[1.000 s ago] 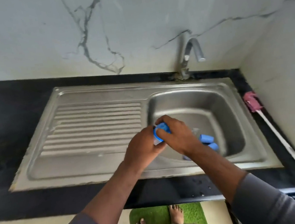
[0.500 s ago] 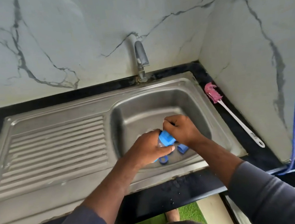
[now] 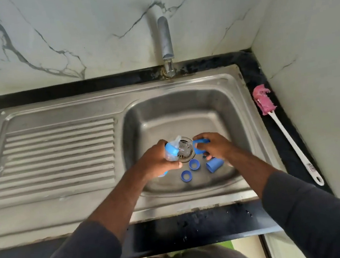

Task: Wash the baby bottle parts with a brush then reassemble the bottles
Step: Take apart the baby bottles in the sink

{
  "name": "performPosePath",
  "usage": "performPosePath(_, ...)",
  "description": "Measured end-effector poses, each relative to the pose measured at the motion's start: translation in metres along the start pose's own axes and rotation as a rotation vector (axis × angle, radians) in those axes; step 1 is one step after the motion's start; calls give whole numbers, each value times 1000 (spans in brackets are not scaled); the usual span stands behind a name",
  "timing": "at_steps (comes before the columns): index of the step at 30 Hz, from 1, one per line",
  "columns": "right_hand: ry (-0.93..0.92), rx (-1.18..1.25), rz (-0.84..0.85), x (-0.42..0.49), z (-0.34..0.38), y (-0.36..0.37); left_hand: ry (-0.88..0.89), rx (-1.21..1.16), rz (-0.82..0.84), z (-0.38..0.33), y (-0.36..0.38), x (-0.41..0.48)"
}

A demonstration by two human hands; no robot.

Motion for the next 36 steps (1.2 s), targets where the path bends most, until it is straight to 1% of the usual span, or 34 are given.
performPosePath(1, 27, -92, 23, 12, -7, 7, -13, 30, 20, 6, 4, 4)
performPosePath(2, 21, -237, 27, 22, -10, 13, -22, 65, 38, 10, 7, 6)
performPosePath(4, -28, -558, 27, 30, -11, 26, -39, 112, 47, 19, 12, 11)
performPosePath(6, -63, -764, 39, 37, -15, 37, -69, 125, 43, 29, 17, 15)
performPosePath(9, -98, -956, 78, 43, -26, 52, -99, 129, 48, 40, 26, 16)
performPosePath(11, -92, -1026, 97, 45, -33, 57, -96, 134, 36, 45, 28, 16)
performPosePath(13, -88, -1051, 81, 48, -39, 57, -93, 110, 14, 49, 29, 14)
performPosePath(15, -110, -994, 52, 50, -36, 54, -77, 83, 7, 49, 30, 11)
performPosePath(16, -117, -905, 36, 49, -30, 52, -65, 75, 8, 49, 30, 10)
performPosePath(17, -107, -758, 11, 46, -23, 48, -45, 71, 11, 47, 29, 8)
performPosePath(19, -39, -351, 12, 33, -7, 39, 8, 70, 18, 41, 24, 7)
performPosePath(20, -7, -162, 47, 24, 0, 37, 48, 67, 22, 37, 21, 7)
performPosePath(21, 19, -37, 111, 13, 6, 38, 96, 66, 29, 31, 19, 7)
performPosePath(22, 35, 32, 187, 1, 12, 41, 147, 77, 42, 26, 17, 9)
performPosePath(24, 35, 39, 313, -20, 20, 47, 241, 126, 70, 13, 14, 12)
performPosePath(26, 22, 38, 353, -40, 27, 49, 304, 186, 76, 2, 8, 9)
performPosePath(29, -14, 97, 324, -63, 38, 46, 375, 275, 40, -11, 0, 6)
performPosePath(32, -59, 148, 289, -78, 46, 48, 464, 446, 2, -22, -3, 0)
performPosePath(34, -90, 129, 256, -87, 47, 53, 474, 517, -51, -23, -6, -7)
performPosePath(36, -129, 44, 193, -94, 48, 55, 488, 541, -116, -25, -7, -14)
Point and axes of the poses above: each hand's wrist, its own x-axis towards the middle knuckle, its own y-axis out of the palm, z = x × y, the point moved 8 cm from there along x, towards the middle knuckle, and after that the axes turned 15 degrees about y, right-handed, at the moved point
